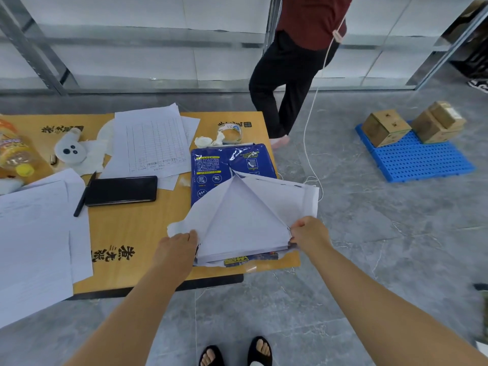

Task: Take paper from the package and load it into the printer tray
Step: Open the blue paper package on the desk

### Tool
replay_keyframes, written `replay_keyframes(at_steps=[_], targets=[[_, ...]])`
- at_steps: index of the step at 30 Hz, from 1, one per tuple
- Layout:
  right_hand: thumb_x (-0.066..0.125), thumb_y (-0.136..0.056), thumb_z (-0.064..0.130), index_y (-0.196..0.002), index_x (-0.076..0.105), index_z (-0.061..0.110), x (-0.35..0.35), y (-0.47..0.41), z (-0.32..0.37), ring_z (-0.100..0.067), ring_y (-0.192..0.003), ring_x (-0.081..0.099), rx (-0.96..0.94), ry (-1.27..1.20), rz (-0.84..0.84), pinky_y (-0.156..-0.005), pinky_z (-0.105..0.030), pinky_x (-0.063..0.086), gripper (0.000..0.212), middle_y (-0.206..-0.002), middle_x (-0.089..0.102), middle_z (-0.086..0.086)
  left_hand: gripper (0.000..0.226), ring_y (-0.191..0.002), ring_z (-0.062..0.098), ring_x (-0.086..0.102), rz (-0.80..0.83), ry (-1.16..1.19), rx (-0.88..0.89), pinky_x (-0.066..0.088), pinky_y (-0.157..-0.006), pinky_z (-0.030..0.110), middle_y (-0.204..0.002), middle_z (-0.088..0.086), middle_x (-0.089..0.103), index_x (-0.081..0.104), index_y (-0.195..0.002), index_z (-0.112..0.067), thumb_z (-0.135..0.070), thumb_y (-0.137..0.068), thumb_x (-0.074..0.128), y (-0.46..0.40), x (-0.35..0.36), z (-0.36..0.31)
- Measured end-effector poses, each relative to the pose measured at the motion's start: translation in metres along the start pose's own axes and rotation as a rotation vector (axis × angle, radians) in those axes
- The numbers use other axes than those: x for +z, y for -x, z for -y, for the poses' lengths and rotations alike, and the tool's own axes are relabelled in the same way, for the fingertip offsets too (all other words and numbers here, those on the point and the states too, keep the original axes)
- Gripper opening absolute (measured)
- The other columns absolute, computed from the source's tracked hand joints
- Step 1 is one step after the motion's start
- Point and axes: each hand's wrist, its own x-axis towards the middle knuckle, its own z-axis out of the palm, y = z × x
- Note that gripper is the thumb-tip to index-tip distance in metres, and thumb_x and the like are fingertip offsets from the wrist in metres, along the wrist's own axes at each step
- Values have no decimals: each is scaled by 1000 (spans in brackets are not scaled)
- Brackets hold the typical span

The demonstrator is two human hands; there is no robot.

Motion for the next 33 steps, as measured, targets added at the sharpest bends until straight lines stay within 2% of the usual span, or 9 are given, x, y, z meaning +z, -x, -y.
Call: replay_keyframes(at_steps=[2,6,10,15,22,25,28,31,33], targets=[[44,-78,3,-60,54,10,-3,3,2,-26,-70,61,25,-82,-13,-61,-34,55,22,-74,67,-14,46,-111,18,58,-8,15,-3,44,-82,28,-122,-1,58,34,-134,-15,-14,-91,51,1,0,0],[50,-80,-3,-56,53,7,-3,3,3,-27,-60,60,133,-302,23,-79,-44,57,27,-66,61,-16,46,-108,17,59,-24,41,-6,45,-81,27,-121,-1,58,35,-133,-17,-17,-92,53,2,1,-1],[49,-81,6,-76,66,5,-4,8,8,-25,-73,62,18,-96,-66,-62,-30,51,17,-85,73,-14,46,-104,15,61,-39,73,-1,48,-82,25,-119,-3,60,37,-132,-19,-22,-91,57,2,2,-1],[47,-85,10,-79,63,17,-3,12,15,-23,-73,57,-46,52,-102,-50,-23,38,18,-81,64,-2,50,-107,15,60,-45,77,2,48,-86,26,-121,-3,59,34,-136,-18,-24,-92,58,2,2,-1],[64,-78,-1,-65,56,8,-4,10,19,-19,-47,52,175,-408,2,-58,-32,53,18,-60,54,-7,52,-107,16,59,-53,38,5,46,-81,26,-120,-2,60,33,-139,-17,-21,-92,56,0,6,1],[65,-79,-1,-64,51,7,1,9,24,-22,-53,59,200,-471,52,-69,-40,59,22,-65,56,-9,54,-110,16,58,-56,38,7,47,-86,27,-124,-1,58,30,-141,-16,-20,-93,55,0,5,0],[60,-81,-3,-68,48,5,4,7,26,-34,-73,63,256,-524,70,-79,-46,59,20,-73,54,-12,53,-108,16,59,-57,52,3,48,-86,27,-122,-2,59,32,-139,-17,-21,-93,56,1,4,-1],[57,-83,-3,-74,48,4,3,3,25,-31,-79,60,205,-428,116,-75,-41,61,14,-75,52,-11,51,-107,16,59,-55,52,4,48,-84,27,-120,-2,59,33,-138,-17,-22,-93,56,1,3,-1],[55,-83,1,-65,44,9,3,1,26,-32,-77,64,165,-261,100,-62,-36,59,23,-69,52,-9,52,-107,15,59,-55,51,5,47,-84,26,-120,-2,59,33,-138,-17,-23,-92,57,1,3,-1]])
